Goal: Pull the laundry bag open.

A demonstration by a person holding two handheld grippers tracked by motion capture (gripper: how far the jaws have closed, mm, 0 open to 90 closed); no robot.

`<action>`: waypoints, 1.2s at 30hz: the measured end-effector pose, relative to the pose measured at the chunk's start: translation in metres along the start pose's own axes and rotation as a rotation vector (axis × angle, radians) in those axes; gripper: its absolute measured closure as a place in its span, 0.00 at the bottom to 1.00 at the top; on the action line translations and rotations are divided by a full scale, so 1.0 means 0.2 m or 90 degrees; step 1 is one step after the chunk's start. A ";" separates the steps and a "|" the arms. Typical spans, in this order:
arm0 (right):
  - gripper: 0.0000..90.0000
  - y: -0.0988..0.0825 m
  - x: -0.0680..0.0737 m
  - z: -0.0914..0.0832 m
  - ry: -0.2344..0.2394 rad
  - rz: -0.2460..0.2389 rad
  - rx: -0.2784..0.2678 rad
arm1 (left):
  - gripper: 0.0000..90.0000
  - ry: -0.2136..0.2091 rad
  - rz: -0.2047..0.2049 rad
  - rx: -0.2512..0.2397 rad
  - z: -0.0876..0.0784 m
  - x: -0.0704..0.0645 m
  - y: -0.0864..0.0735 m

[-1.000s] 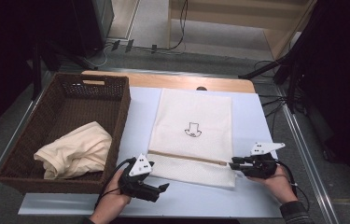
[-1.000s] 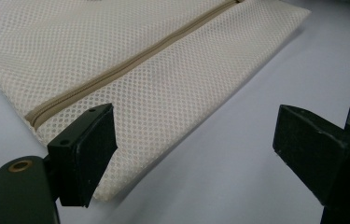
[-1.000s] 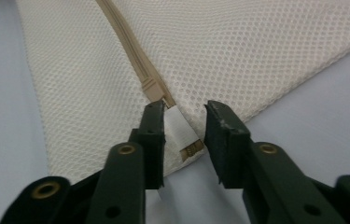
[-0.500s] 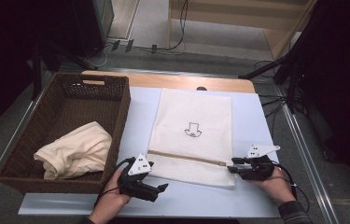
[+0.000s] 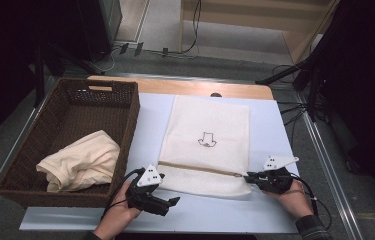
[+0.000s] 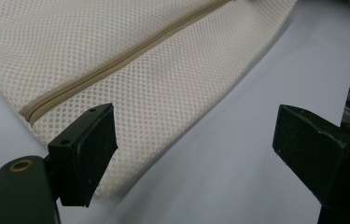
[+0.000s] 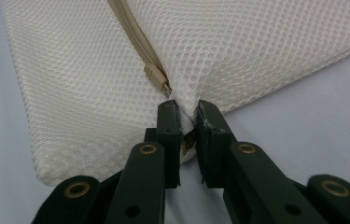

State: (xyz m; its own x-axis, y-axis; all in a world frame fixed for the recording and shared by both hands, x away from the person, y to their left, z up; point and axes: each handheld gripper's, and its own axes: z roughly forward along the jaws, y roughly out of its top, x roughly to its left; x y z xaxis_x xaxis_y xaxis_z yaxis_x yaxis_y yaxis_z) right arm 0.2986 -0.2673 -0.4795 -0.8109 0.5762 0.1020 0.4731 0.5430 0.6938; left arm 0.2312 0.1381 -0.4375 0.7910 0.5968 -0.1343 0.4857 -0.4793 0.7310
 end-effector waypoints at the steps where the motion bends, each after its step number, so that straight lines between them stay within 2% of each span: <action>1: 0.91 0.00 0.00 0.00 0.002 0.001 0.000 | 0.15 -0.001 -0.001 0.000 0.00 0.00 0.00; 4: 0.91 0.00 -0.01 0.00 0.012 0.007 -0.001 | 0.15 -0.013 -0.009 -0.002 0.00 0.00 0.01; 8: 0.91 0.00 -0.02 0.00 0.020 0.013 -0.003 | 0.16 -0.018 -0.006 -0.005 0.01 0.00 0.01; 11: 0.91 0.00 -0.02 -0.01 0.025 0.017 -0.006 | 0.16 -0.025 -0.001 0.006 0.02 -0.01 0.01; 12: 0.92 0.01 -0.03 -0.02 0.029 0.023 -0.012 | 0.16 -0.023 0.010 0.006 0.02 -0.01 0.01; 14: 0.92 0.01 -0.03 -0.02 0.030 0.025 -0.015 | 0.16 -0.029 0.010 0.005 0.02 -0.01 0.01; 18: 0.92 0.02 -0.03 -0.06 0.044 0.042 -0.048 | 0.16 -0.025 0.018 -0.005 0.01 -0.01 0.02; 22: 0.92 0.03 -0.02 -0.08 0.044 0.040 -0.063 | 0.16 -0.037 0.030 -0.024 0.00 0.00 0.03; 25: 0.92 0.04 -0.02 -0.09 0.051 0.041 -0.072 | 0.16 -0.034 0.037 -0.021 0.00 0.00 0.03; 28: 0.92 0.09 0.02 -0.11 0.049 0.020 -0.074 | 0.15 -0.041 0.041 -0.020 0.01 0.01 0.04; 36: 0.92 0.12 0.03 -0.12 0.053 0.003 -0.080 | 0.15 -0.051 0.031 -0.025 0.03 0.02 0.05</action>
State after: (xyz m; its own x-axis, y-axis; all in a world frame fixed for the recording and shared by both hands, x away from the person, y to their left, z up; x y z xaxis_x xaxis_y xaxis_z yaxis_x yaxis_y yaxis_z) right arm 0.2967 -0.2655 -0.4460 -0.8371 0.5228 0.1609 0.4345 0.4569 0.7762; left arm 0.2403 0.1320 -0.4341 0.8410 0.5196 -0.1504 0.4330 -0.4800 0.7630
